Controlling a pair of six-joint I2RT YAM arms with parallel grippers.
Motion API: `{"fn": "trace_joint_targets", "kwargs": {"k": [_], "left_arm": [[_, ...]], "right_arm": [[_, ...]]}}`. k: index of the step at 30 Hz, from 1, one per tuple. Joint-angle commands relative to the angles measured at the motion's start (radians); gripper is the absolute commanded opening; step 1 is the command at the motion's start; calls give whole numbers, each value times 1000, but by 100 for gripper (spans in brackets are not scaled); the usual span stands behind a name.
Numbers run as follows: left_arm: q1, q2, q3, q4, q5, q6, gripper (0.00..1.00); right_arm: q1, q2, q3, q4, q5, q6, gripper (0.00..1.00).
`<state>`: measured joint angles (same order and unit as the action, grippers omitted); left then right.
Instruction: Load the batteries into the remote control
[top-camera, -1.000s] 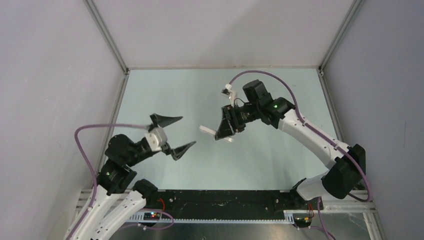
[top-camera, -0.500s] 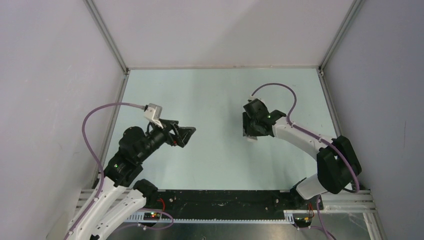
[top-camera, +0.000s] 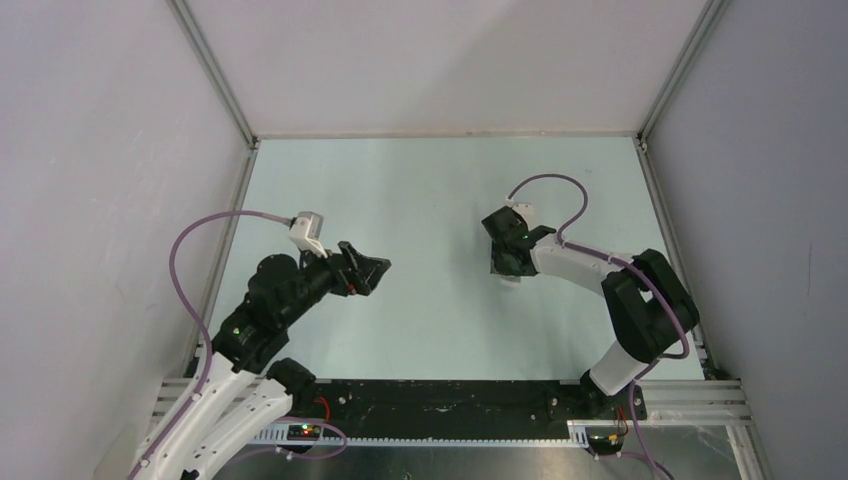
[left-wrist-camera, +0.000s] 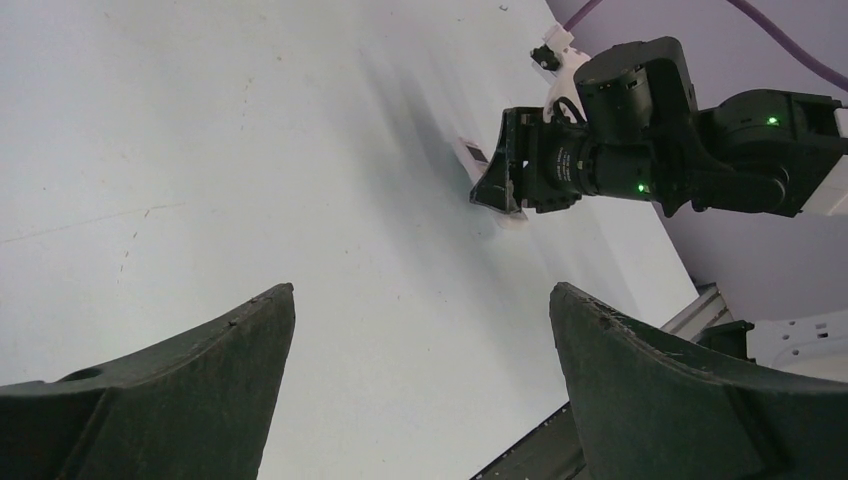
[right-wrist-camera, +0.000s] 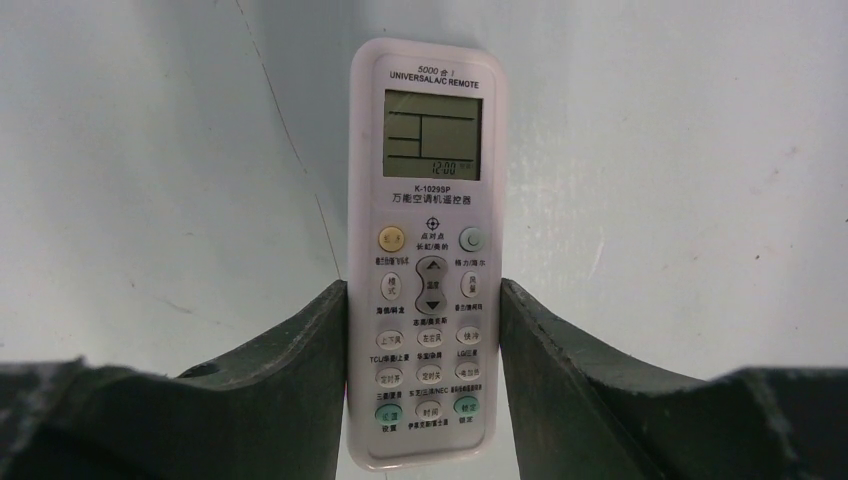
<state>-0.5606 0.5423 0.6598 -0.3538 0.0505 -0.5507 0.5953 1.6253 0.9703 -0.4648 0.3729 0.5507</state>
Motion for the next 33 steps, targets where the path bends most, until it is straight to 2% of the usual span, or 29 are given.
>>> {"fn": "trace_joint_targets", "kwargs": {"k": [1,5,10,15,18,23,24,26,33], "left_arm": [[-2,-1,-4,-6,-16,-26,100],[-2,-4,8,-17,7,6,100],[-2,-7,10,-46,-22,-12,100],[-3,12,21,-118,-74,-54,100],[-2,32,35,-158,-116,-79,100],[-2,28,50,-200,-171,-73,100],[-2,20,48,-203,-182,-73,100],[-2,-14,43,-207,-217,-70,100],[-2,-124,68,-219,-372,-45,100]], "right_arm": [[8,36,4,55,42,12,42],[26,66,5,53,47,12,56],[37,52,4,41,45,23,66],[49,-34,5,39,14,9,80],[45,-106,5,14,-17,8,85],[40,-303,3,-73,-27,10,91],[43,-374,0,-105,-20,14,97],[44,-496,-8,-155,12,30,99],[36,-917,-11,-316,200,64,100]]}}
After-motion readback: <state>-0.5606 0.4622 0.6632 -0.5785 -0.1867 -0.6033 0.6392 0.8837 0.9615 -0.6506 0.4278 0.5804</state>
